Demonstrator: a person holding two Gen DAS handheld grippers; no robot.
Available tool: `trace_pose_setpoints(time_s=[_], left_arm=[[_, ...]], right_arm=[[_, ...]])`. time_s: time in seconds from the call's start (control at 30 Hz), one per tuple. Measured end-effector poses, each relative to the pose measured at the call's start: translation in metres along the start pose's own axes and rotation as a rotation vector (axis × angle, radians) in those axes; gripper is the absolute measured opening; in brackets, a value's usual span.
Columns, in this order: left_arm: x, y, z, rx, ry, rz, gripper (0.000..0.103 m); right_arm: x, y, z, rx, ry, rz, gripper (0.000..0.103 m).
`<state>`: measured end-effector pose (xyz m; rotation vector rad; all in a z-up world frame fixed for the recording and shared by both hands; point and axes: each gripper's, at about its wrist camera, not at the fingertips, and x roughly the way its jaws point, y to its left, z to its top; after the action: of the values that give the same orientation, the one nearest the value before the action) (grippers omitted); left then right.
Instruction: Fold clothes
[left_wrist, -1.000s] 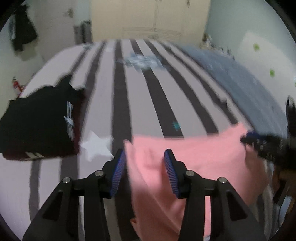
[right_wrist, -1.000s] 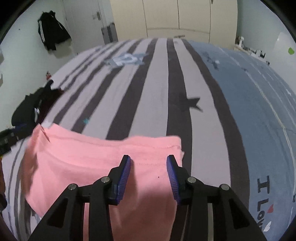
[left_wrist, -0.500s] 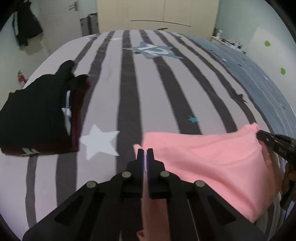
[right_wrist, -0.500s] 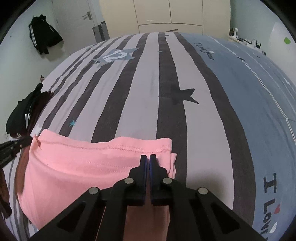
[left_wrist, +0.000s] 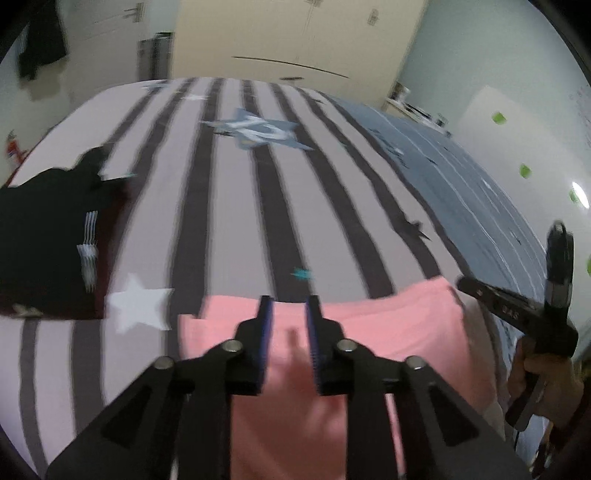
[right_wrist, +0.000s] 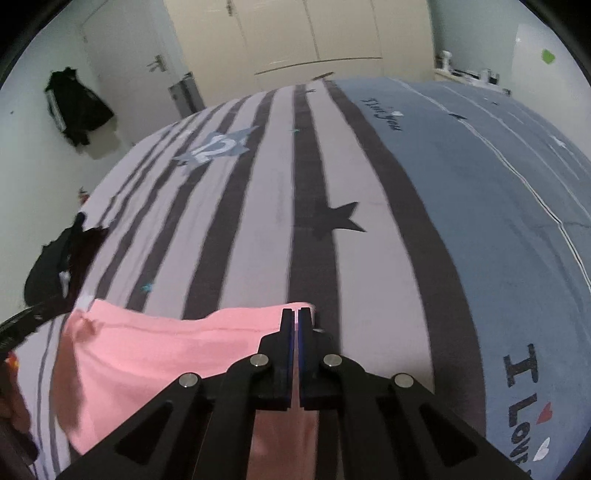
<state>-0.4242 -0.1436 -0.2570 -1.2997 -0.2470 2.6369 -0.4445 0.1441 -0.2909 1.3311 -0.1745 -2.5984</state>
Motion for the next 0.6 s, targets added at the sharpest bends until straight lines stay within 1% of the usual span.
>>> trace_pose_setpoints(time_s=[0.07, 0.1, 0.13, 0.2, 0.23, 0.33, 0.57, 0.6], left_arm=[[0.007, -0.016, -0.002, 0.027, 0.034, -0.017, 0.028], [0.010, -0.022, -0.003, 0.037, 0.053, -0.023, 0.030], [0.015, -0.026, -0.003, 0.046, 0.072, -0.022, 0.030], [0.024, -0.030, -0.008, 0.061, 0.107, -0.014, 0.030], [0.025, -0.031, -0.012, 0.068, 0.117, -0.003, 0.030], [0.023, -0.030, -0.026, 0.078, 0.125, 0.033, 0.031], [0.028, -0.032, -0.040, 0.111, 0.100, 0.065, 0.031], [0.029, -0.033, -0.040, 0.111, 0.095, 0.064, 0.026]], right_arm=[[-0.001, 0.007, -0.002, -0.022, 0.007, 0.018, 0.004], [0.000, 0.010, -0.004, -0.032, 0.013, 0.023, 0.008], [0.003, 0.011, -0.007, -0.038, 0.023, 0.020, 0.013], [0.006, 0.012, -0.012, -0.038, 0.038, 0.016, 0.018], [0.006, 0.012, -0.016, -0.036, 0.044, 0.013, 0.018], [0.005, 0.008, -0.024, -0.037, 0.045, 0.011, 0.018], [0.008, 0.005, -0.027, -0.036, 0.051, 0.022, 0.018], [0.008, 0.005, -0.027, -0.035, 0.051, 0.023, 0.018]])
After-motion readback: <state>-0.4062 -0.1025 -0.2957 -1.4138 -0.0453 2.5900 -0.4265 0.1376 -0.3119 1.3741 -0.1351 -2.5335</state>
